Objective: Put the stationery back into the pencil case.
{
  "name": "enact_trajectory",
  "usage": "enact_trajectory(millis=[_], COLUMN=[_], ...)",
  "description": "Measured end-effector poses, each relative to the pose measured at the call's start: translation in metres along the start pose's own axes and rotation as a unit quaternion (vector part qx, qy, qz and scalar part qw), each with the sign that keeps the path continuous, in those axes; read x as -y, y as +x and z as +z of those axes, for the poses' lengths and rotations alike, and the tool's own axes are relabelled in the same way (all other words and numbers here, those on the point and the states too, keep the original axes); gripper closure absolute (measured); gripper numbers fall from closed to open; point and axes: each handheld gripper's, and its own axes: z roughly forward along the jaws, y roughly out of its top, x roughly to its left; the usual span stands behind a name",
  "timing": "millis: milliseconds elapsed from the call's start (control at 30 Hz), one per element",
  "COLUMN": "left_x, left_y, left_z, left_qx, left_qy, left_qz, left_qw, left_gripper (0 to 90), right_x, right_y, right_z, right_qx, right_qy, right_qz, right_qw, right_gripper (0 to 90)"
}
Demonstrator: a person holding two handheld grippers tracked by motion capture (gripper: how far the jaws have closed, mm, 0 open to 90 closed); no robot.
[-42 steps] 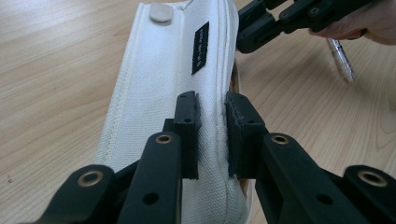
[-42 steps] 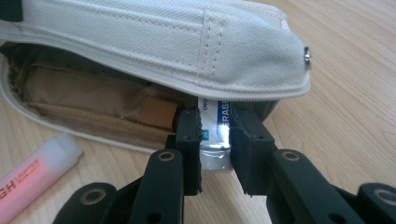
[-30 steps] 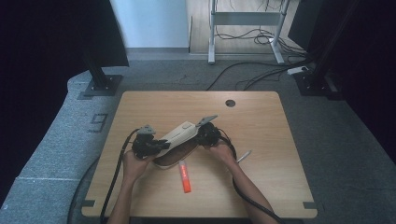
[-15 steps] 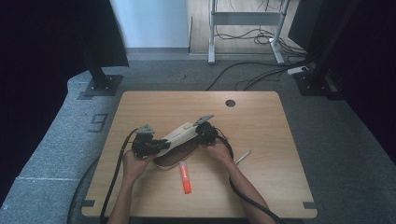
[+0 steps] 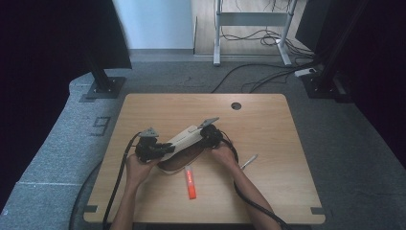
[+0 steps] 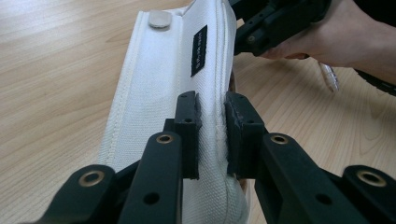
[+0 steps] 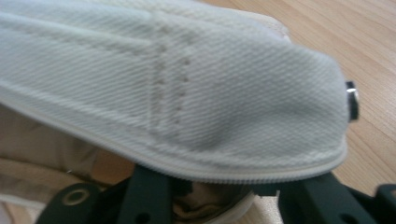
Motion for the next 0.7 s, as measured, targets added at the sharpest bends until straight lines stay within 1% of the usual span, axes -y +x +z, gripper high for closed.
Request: enact_trajectory(millis=[67,100,233,300,367,533,567,700], left_x=[0.000,0.000,0.000,0.000,0.000,0.000,0.000,0.000], left_y=[0.000,0.000,0.000,0.000,0.001,0.001,0.001,0.000], left_z=[0.000,0.000,0.000,0.000,0.000,0.000,0.000,0.001], left_qx=[-0.003,-0.003,-0.005,-0.005,-0.005,-0.006,-0.005,-0.005], left_qy=[0.000,0.000,0.001,0.001,0.001,0.001,0.001,0.001], left_qz=[0.000,0.000,0.000,0.000,0.000,0.000,0.000,0.000], left_qw=[1.0000,1.0000,1.0000,1.0000,1.0000,1.0000,1.0000,1.0000], left_gripper=[76.2,76.2,76.2,76.2,76.2,76.2,76.1,76.1], right_x=[-0.001,-0.001,-0.001,-0.001,0.000,0.002,0.003,0.006], right_y=[0.001,0.001,0.004,0.004,0.004,0.003,0.003,0.003], right_z=[-0.001,-0.001,-0.006,-0.007,-0.013,-0.019,-0.022,-0.026], right_qx=[-0.008,-0.008,-0.014,-0.014,-0.011,-0.016,-0.017,-0.022], right_qy=[0.002,0.002,0.008,0.011,0.014,0.013,0.017,0.015], right_qz=[-0.002,-0.002,-0.001,-0.001,-0.008,-0.007,-0.005,-0.007], right_qw=[1.0000,1.0000,0.9999,0.9998,0.9998,0.9998,0.9997,0.9996], right_gripper=[57.0,57.0,47.3,45.9,42.7,40.0,38.7,36.8])
